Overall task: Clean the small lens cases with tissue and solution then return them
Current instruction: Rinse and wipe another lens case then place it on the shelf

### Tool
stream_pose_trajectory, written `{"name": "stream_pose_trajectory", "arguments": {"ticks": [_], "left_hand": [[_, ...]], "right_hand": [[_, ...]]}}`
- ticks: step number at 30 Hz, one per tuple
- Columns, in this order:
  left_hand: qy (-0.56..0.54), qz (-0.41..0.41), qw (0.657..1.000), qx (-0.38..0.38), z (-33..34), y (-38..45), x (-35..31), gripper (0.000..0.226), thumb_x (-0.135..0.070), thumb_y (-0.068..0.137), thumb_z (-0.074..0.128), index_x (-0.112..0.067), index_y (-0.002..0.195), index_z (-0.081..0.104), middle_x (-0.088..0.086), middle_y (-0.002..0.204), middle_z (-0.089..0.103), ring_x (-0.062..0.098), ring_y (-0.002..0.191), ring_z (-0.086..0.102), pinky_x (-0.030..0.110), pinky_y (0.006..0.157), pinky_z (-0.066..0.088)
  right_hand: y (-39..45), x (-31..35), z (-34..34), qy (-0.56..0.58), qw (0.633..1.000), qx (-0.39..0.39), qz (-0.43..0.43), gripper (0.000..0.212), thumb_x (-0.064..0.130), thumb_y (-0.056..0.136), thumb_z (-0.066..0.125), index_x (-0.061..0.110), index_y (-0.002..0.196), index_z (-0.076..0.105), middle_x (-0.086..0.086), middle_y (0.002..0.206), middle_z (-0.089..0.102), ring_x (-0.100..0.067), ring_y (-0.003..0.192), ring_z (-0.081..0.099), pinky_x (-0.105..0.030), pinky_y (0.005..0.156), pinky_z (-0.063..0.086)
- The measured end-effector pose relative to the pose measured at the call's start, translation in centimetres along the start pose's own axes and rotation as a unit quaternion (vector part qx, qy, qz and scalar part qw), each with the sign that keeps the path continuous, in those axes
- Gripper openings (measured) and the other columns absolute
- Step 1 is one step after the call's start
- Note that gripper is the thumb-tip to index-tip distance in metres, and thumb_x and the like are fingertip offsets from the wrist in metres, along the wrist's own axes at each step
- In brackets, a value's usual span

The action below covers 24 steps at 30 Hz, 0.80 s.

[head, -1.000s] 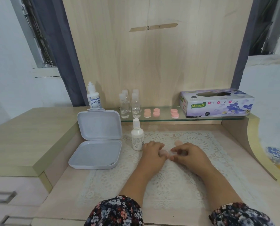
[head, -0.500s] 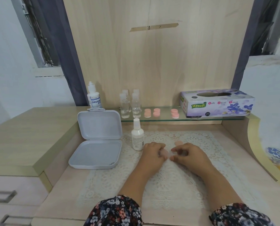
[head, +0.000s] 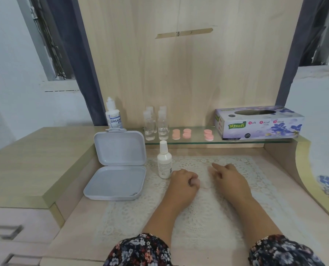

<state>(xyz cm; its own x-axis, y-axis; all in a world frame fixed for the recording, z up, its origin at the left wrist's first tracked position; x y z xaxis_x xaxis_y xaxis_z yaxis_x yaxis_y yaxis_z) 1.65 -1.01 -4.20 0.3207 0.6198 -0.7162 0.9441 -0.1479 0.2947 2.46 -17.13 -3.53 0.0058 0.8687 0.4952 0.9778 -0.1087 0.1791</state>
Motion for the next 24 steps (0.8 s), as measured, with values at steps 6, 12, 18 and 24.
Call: {"name": "stream_pose_trajectory", "arguments": {"ticks": [6,12,18,24], "left_hand": [[0.010,0.001,1.000,-0.004,-0.1,0.1,-0.1,0.027,-0.019,0.094,0.051,-0.014,0.115,0.067,0.003,0.114,0.057,0.018,0.115,0.040,0.022,0.098,0.034],[0.007,0.003,1.000,-0.003,-0.1,0.0,0.0,0.028,-0.020,0.094,0.051,-0.015,0.117,0.066,0.002,0.115,0.057,0.018,0.115,0.040,0.022,0.098,0.034],[0.018,0.007,1.000,-0.006,0.0,0.2,0.1,0.029,-0.020,0.093,0.052,-0.015,0.119,0.065,0.001,0.115,0.057,0.016,0.115,0.040,0.021,0.096,0.032],[0.026,0.014,0.999,-0.014,0.0,0.1,0.1,0.030,-0.021,0.093,0.053,-0.015,0.119,0.065,0.002,0.116,0.058,0.017,0.115,0.042,0.021,0.097,0.034]], "right_hand": [[0.3,-0.3,0.1,0.032,0.999,-0.030,0.008,0.022,0.026,0.093,0.057,0.022,0.113,0.064,0.001,0.107,0.051,-0.014,0.077,0.050,-0.026,0.064,0.036],[-0.8,-0.8,-0.3,0.214,0.975,-0.046,0.020,0.027,0.022,0.089,0.066,0.021,0.115,0.061,0.002,0.097,0.063,-0.013,0.082,0.059,-0.022,0.065,0.041],[-2.3,0.2,-1.0,0.300,0.953,0.006,-0.051,0.033,0.014,0.085,0.071,0.029,0.114,0.062,0.008,0.093,0.068,0.001,0.069,0.059,-0.009,0.064,0.046],[-2.3,0.4,-0.7,0.254,0.963,0.041,-0.076,0.032,0.010,0.087,0.067,0.027,0.115,0.063,0.011,0.101,0.066,0.009,0.066,0.056,-0.006,0.066,0.045]]}}
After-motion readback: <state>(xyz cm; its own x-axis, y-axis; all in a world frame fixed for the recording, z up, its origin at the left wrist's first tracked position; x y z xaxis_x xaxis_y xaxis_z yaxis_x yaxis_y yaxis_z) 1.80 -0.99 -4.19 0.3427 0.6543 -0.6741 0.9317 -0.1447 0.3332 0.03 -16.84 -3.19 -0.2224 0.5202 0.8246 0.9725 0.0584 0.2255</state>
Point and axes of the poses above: each hand's wrist, its own y-axis towards the middle knuckle, its own z-axis out of the palm, x = y × z, the point moved 2 cm from there along y, towards the middle knuckle
